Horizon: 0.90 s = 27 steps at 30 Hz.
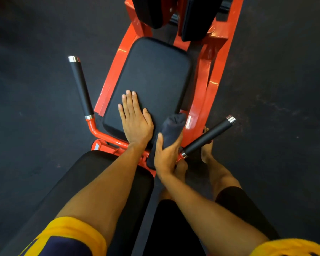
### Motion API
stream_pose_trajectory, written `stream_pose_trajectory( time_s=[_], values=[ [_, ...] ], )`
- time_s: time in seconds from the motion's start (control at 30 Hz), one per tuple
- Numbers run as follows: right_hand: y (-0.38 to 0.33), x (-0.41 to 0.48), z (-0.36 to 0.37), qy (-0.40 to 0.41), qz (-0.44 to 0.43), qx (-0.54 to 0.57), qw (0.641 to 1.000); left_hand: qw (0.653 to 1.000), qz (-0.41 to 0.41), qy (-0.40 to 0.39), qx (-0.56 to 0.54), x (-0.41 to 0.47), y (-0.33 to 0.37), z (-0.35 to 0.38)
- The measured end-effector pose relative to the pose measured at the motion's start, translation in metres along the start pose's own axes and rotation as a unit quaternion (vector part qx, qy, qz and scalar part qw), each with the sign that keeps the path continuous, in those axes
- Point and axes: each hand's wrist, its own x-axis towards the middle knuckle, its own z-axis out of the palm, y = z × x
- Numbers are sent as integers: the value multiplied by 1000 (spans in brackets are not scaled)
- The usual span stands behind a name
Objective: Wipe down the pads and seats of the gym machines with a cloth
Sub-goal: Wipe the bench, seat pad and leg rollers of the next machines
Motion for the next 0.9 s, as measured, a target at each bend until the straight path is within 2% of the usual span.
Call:
stream_pose_trajectory(
  time_s=[0.1, 0.27, 0.4, 0.53, 0.7, 0.77, 0.9],
  values=[
    [0, 2, -4, -36, 17, 9, 999, 1000, -3, 7, -11, -1, 1, -1],
    [-43, 78, -6, -44, -80, -7, 996, 999, -17, -9, -26, -6, -4, -1],
    [-30, 70, -20, -106, -145, -85, 980, 998, -37, -36, -37, -20, -9, -6],
    [8, 34, -53, -214, -253, -222, 917, 993, -99, -66, 9, -43, -15, -22],
    [15, 41, -67, -232, -399, -359, 811, 974, -204, -33, -90, -50, -8, -59],
    [15, 42, -62, -241, -442, -376, 778, 968, -222, -19, -119, -50, -10, -71],
    [-10, 42, -17, -273, -588, -333, 685, 956, -251, -19, -154, -61, -14, -87]
  ],
)
